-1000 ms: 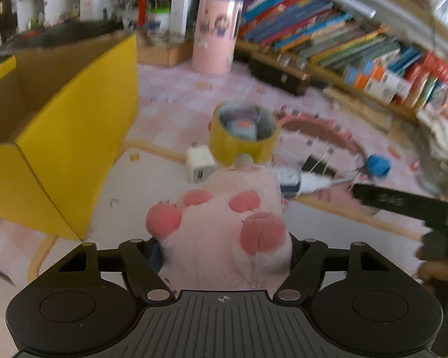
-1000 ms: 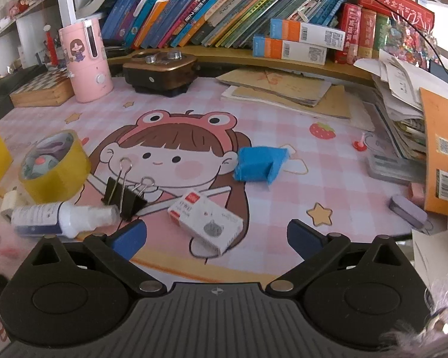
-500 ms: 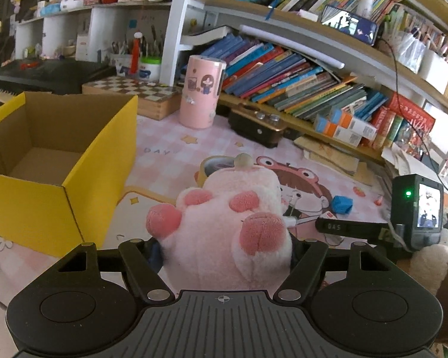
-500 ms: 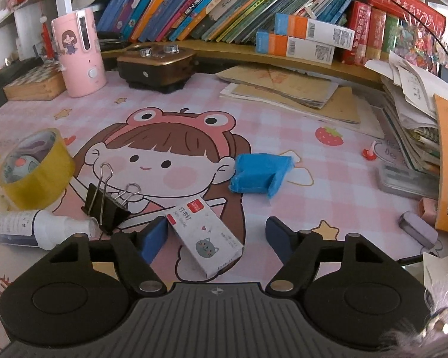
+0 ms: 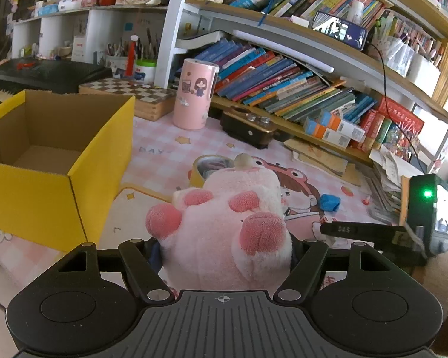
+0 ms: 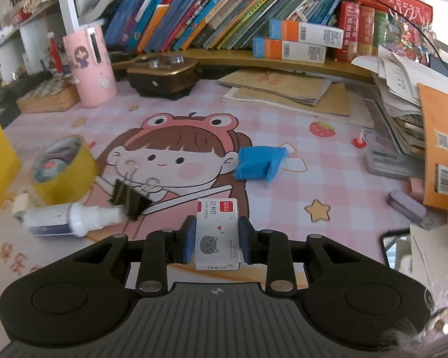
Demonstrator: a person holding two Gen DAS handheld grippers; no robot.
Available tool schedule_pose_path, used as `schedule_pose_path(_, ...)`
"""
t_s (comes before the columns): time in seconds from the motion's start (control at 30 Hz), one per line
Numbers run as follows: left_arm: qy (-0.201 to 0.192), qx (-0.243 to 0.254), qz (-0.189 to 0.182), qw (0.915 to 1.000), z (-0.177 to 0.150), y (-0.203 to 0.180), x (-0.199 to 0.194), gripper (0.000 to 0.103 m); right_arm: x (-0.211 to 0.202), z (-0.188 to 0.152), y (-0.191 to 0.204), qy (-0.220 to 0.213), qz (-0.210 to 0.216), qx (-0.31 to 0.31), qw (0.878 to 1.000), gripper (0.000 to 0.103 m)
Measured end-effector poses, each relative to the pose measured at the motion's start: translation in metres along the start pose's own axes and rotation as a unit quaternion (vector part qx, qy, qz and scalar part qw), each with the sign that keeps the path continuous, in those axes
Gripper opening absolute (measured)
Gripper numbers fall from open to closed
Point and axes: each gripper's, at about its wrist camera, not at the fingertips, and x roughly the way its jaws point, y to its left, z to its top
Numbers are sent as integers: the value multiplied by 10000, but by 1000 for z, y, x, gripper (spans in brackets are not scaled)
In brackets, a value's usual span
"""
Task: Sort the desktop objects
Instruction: 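Carry the pink pig and the small box toward the yellow box with both grippers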
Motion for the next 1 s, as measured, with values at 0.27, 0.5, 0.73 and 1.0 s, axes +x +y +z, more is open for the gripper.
schedule_pose_path(0.27,-16,20,-104,9999,-3,12,-15,72,-40,-13,21,70,241,146,9996,28)
schedule_pose_path(0.5,-85,36,-200,9998,1,32,-37,72,-79,-28,52,41,453,172,9988,28)
schedule_pose_path(0.73,-108,50,-368,9993,-8,58,-59,72,-108,-52,94,38,574,-61,9983,28)
schedule_pose_path(1.0,-1,70,-521,9986,-23,94,-87,72,-134,-80,137,48,515,-132,9986,28)
